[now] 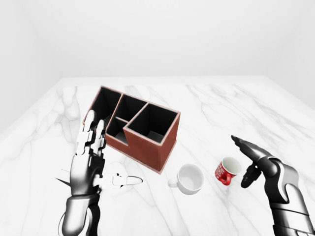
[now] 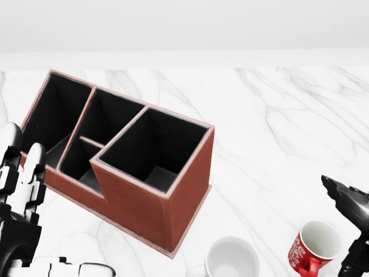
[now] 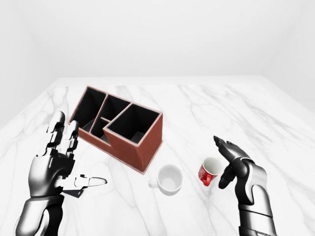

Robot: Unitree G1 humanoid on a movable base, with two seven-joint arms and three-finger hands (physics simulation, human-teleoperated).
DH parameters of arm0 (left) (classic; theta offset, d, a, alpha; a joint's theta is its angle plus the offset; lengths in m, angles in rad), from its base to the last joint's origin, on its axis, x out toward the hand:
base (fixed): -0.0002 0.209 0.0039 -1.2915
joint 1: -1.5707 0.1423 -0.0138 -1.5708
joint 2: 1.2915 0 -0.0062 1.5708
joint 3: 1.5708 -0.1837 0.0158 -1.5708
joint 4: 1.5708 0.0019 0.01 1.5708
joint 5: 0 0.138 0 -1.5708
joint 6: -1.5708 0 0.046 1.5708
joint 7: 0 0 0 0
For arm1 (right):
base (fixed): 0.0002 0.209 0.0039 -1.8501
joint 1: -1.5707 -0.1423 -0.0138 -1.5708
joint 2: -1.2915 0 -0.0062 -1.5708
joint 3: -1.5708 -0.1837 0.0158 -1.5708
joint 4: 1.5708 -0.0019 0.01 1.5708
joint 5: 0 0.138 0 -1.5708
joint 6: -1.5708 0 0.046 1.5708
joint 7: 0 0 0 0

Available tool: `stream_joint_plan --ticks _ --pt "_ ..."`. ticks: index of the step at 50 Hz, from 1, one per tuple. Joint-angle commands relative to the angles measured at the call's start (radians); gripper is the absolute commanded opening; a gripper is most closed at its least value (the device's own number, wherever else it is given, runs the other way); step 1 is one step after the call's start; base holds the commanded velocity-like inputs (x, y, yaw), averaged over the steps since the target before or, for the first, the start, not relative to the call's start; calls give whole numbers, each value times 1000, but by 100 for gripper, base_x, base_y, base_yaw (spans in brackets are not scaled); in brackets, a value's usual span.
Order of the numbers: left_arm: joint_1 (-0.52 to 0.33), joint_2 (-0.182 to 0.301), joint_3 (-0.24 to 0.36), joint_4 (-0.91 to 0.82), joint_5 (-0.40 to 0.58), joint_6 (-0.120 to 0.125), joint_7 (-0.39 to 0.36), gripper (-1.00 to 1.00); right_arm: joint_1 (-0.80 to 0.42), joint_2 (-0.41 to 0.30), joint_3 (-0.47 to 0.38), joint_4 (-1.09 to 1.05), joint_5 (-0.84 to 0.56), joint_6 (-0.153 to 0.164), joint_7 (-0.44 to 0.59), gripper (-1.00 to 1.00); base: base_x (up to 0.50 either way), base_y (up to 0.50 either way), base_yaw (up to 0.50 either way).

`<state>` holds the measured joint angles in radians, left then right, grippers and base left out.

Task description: Pick up the red mug and place it to the right of the caddy.

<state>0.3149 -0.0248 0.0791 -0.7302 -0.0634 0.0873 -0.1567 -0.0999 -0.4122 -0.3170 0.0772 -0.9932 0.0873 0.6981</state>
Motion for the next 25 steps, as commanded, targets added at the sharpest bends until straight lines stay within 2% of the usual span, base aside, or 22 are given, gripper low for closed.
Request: stream_joint_plan --ticks 1,25 --pt "0 0 -1 -1 0 0 1 100 -6 13 22 15 -21 0 0 100 0 0 0" --pt "8 -3 -3 -13 1 0 -2 100 -3 20 49 76 -27 0 0 100 0 0 0"
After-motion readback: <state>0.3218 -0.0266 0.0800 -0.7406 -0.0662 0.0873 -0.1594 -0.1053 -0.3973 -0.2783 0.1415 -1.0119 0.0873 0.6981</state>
